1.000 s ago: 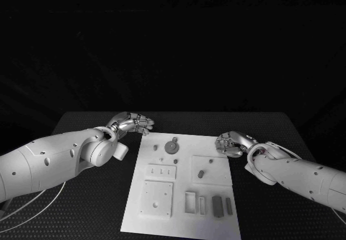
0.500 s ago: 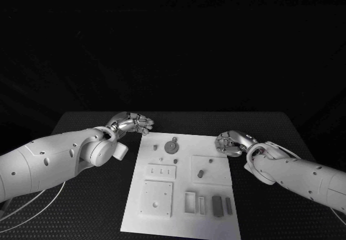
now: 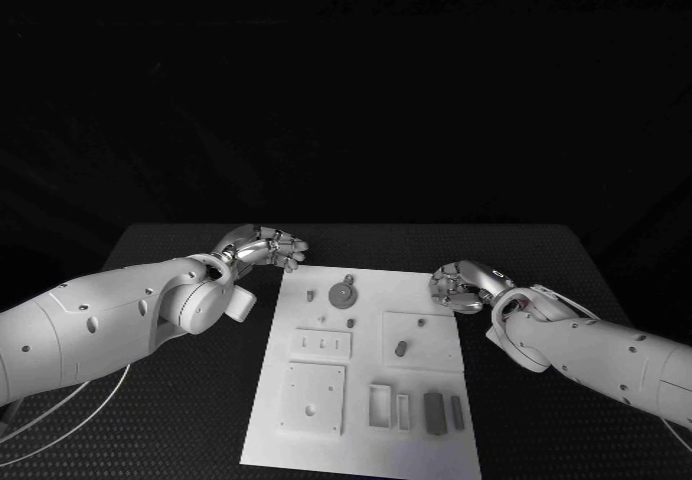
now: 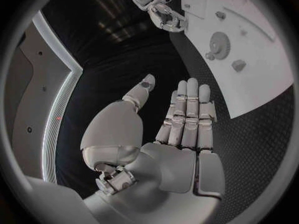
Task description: Assemble the parts on the task board
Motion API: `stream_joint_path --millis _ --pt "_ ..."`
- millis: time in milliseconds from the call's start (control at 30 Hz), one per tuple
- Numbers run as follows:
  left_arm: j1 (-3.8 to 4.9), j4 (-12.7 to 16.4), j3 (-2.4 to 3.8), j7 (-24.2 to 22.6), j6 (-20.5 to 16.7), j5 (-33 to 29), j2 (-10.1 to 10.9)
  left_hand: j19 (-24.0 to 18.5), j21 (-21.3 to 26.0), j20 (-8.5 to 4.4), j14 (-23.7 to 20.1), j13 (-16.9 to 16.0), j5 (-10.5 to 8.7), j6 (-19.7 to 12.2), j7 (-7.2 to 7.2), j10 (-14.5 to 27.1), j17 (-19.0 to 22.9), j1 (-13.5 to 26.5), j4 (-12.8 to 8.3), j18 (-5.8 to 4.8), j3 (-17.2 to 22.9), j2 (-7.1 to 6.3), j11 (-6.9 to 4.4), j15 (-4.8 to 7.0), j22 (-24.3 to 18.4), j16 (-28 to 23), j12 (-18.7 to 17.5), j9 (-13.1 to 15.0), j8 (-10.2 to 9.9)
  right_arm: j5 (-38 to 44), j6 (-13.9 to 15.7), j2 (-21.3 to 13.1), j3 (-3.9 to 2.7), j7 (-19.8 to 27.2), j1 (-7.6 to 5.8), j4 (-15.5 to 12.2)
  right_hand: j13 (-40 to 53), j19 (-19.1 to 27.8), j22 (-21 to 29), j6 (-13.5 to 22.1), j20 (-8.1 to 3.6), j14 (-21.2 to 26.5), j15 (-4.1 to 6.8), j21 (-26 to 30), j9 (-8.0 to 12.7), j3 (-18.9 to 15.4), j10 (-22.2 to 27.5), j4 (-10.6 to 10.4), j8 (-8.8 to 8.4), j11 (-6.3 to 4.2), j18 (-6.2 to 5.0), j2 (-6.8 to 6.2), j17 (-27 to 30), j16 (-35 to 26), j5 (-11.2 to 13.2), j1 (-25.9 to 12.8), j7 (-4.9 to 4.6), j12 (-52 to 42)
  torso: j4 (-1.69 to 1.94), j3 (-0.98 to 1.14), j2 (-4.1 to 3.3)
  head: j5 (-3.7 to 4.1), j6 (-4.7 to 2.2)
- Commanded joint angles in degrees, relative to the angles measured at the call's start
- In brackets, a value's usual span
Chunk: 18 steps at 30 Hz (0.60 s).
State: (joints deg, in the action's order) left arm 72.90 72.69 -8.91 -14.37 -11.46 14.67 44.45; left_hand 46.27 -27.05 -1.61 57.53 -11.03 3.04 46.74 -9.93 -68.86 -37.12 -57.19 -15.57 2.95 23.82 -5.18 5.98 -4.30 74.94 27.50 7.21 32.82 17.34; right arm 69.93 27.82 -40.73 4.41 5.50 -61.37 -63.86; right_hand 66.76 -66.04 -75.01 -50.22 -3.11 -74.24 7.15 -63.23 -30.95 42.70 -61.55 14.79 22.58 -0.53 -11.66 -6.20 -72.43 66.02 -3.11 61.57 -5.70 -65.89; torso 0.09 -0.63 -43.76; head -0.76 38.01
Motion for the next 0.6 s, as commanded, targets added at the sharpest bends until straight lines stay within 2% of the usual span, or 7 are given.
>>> stream_joint_path --millis 33,333,600 --pt "0.05 0.5 0.06 -0.3 1.8 1.1 0.0 -0.3 0.3 0.19 0.2 -0.3 -0.06 1.7 0.57 -1.3 -0.1 0.3 0.5 0.74 -0.1 0.71 -0.43 0.04 0.7 -0.2 0.6 0.2 0.7 -0.4 0.4 -0.3 -0.01 -2.6 -0.46 -1.4 0.1 -0.3 -0.7 -9.7 -0.14 -0.2 0.26 -0.2 -0.1 0.0 0.4 0.4 0.4 -0.96 -3.34 0.51 -0.1 0.4 0.3 0.0 0.98 -0.2 -0.06 -0.02 0.08 0.08 -0.2" --pt "0.12 1.9 0.11 2.6 3.1 4.4 0.0 0.1 0.1 -0.08 1.0 -1.0 -0.09 4.9 1.82 -3.6 -0.5 2.4 1.3 0.8 -0.7 1.52 -1.51 0.38 0.7 0.1 1.4 0.0 1.1 3.3 -3.0 -0.1 -0.01 -9.1 -3.92 -5.2 0.1 -0.3 -0.6 -9.6 -0.22 0.0 0.31 -0.1 -0.5 0.2 0.3 0.7 0.59 -1.01 -3.34 0.6 0.1 0.2 0.3 -0.1 1.03 -0.2 -0.13 0.0 0.18 0.04 -0.81" --pt "0.56 3.1 0.49 7.6 5.0 7.6 -1.0 1.8 -0.8 -1.13 2.9 -1.8 -0.2 5.7 1.99 -5.7 -1.6 7.6 3.5 1.09 -2.5 0.77 -2.55 1.55 0.9 1.7 2.3 -0.8 0.1 6.4 -6.3 0.8 -0.01 -12.8 -6.69 -9.2 0.2 -0.4 -0.5 -9.7 -0.21 0.1 0.29 0.0 -0.7 0.7 0.4 0.9 0.75 -1.02 -3.34 0.57 0.3 -0.2 0.2 -0.3 1.04 -0.1 -0.19 -0.01 0.9 -0.31 -1.11"
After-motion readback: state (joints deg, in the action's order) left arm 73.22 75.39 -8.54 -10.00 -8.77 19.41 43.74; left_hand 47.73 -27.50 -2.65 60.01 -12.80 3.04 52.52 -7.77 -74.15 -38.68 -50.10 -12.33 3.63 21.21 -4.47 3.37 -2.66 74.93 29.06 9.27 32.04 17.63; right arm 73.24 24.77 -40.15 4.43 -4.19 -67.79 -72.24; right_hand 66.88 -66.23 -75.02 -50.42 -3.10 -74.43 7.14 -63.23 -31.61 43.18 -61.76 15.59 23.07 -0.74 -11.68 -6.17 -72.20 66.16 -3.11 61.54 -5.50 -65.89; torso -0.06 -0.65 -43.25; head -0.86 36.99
